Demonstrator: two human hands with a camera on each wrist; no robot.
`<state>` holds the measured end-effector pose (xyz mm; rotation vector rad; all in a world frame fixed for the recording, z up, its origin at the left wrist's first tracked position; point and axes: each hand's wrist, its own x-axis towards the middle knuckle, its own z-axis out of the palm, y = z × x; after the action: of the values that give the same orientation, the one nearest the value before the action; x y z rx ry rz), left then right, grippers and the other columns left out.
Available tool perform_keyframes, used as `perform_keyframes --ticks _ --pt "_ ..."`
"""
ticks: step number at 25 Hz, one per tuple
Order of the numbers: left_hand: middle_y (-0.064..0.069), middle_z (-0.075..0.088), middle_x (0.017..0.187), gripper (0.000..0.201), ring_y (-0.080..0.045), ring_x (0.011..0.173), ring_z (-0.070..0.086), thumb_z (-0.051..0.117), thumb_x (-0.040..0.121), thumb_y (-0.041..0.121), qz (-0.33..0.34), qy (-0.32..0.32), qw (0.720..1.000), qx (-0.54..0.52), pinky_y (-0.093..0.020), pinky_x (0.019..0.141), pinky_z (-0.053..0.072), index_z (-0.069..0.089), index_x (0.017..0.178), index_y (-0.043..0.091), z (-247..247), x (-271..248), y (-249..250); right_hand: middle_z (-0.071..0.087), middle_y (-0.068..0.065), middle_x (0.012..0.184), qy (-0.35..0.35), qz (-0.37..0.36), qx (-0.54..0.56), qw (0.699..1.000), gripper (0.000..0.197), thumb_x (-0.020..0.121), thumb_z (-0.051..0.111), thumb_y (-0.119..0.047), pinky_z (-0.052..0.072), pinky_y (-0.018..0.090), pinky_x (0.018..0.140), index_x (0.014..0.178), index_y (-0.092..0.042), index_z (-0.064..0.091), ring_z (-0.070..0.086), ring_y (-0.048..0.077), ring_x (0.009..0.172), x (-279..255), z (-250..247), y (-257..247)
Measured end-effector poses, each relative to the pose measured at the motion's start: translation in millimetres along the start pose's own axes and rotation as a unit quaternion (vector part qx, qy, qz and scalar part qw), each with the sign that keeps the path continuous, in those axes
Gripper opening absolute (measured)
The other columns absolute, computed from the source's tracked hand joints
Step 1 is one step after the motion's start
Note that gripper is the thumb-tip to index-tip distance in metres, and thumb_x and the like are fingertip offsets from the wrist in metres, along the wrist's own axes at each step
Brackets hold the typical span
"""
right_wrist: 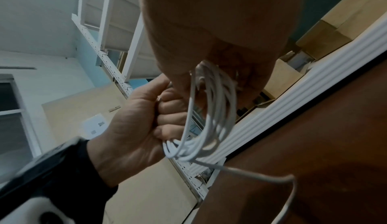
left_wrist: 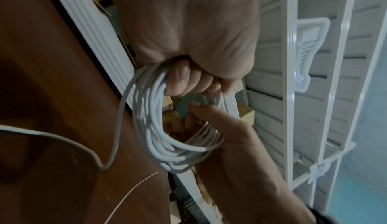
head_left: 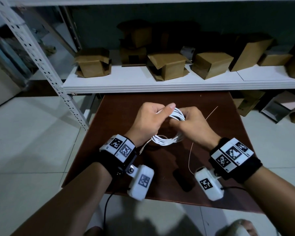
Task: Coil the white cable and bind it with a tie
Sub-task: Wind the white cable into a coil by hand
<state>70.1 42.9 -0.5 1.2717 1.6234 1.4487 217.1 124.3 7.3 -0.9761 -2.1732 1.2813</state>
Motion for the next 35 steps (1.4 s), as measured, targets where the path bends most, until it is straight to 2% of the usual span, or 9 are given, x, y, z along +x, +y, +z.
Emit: perform_keyframes --ticks 3,5,7,11,16,20,23,30,35 --pt "0.000 0.050 0.051 0.068 -0.014 0.051 0.039 0.065 0.096 0.052 0.007 0.000 0.997 0.073 -0.044 0.048 0.032 0.051 0.063 -0.006 1.9 -0.2 1.1 0.063 0.008 0.069 -0.077 0.024 0.110 0.991 0.011 0.089 0.073 0.000 0.055 0.028 0.055 0.081 0.000 0.066 0.069 0.025 0.065 -6.2 -1.2 -9.0" --pt "0.010 0.058 0.048 0.059 -0.008 0.051 0.045 0.066 0.097 0.048 0.008 -0.017 0.993 0.113 -0.038 0.049 0.035 0.060 0.057 0.006 -2.5 2.4 1.2 0.062 0.009 0.070 -0.132 0.045 0.149 0.979 0.011 0.088 0.073 0.008 0.056 0.025 0.059 0.081 0.005 0.065 0.067 0.027 0.071 -7.3 -6.7 -13.6" --pt "0.010 0.048 0.044 0.057 -0.005 0.047 0.038 0.066 0.099 0.042 0.015 -0.035 0.984 0.177 -0.030 0.049 0.031 0.054 0.052 0.011 -2.8 0.5 4.8 0.067 0.007 0.070 -0.155 0.036 0.099 0.982 0.010 0.085 0.074 0.009 0.055 0.025 0.060 0.081 0.001 0.071 0.066 0.020 0.069 -6.5 -11.6 -15.7" --pt "-0.014 0.049 0.053 0.069 -0.028 0.053 0.049 0.051 0.097 0.062 0.046 -0.025 0.966 0.255 -0.043 0.054 0.040 0.052 0.061 0.003 8.5 -3.7 6.4 0.048 0.005 0.053 -0.039 0.077 0.124 0.989 0.030 0.075 0.063 0.018 0.031 0.025 0.046 0.058 -0.007 0.060 0.042 0.012 0.046 -10.2 1.0 -18.2" --pt "0.001 0.035 0.049 0.060 -0.012 0.043 0.033 0.066 0.096 0.051 -0.001 -0.012 1.000 0.004 -0.032 0.046 0.030 0.047 0.060 0.008 9.8 -2.1 7.2 0.047 0.003 0.047 0.034 0.077 0.246 0.966 0.026 0.073 0.056 0.020 0.022 0.024 0.044 0.059 0.000 0.064 0.033 0.015 0.041 -9.5 7.1 -25.3" --pt "0.004 0.029 0.050 0.049 -0.012 0.041 0.029 0.060 0.099 0.052 -0.096 -0.041 0.966 -0.235 -0.030 0.052 0.042 0.048 0.071 0.012 9.5 -6.0 9.1 0.041 -0.003 0.050 0.082 0.093 0.395 0.910 0.027 0.082 0.057 0.014 0.013 0.022 0.043 0.067 -0.009 0.061 0.020 0.009 0.040 -5.2 -0.8 -26.9" --pt "0.007 0.022 0.052 0.053 -0.008 0.041 0.021 0.053 0.100 0.058 -0.124 -0.026 0.940 -0.316 -0.026 0.049 0.030 0.046 0.070 0.015 11.7 -3.7 11.8 0.031 -0.006 0.050 0.086 0.103 0.469 0.873 0.037 0.084 0.056 0.013 0.012 0.023 0.044 0.064 -0.017 0.049 0.018 0.006 0.037 -2.9 0.2 -25.9" --pt "0.006 0.019 0.051 0.052 -0.009 0.041 0.014 0.060 0.104 0.036 -0.139 0.052 0.951 -0.270 -0.021 0.039 0.012 0.036 0.061 0.020 5.9 -0.2 21.6 0.050 -0.007 0.049 0.009 0.064 0.382 0.922 0.023 0.088 0.060 0.010 0.024 0.025 0.047 0.080 -0.008 0.071 0.033 0.012 0.045 -12.3 -0.2 -34.5" --pt "0.005 0.028 0.049 0.053 -0.009 0.041 0.023 0.064 0.101 0.038 -0.055 0.012 0.997 -0.057 -0.023 0.044 0.019 0.043 0.058 0.015 3.5 0.2 16.3 0.054 0.009 0.052 -0.058 0.044 0.247 0.966 0.016 0.084 0.064 0.016 0.042 0.022 0.043 0.077 0.002 0.070 0.048 0.018 0.043 -8.6 -10.7 -25.5"
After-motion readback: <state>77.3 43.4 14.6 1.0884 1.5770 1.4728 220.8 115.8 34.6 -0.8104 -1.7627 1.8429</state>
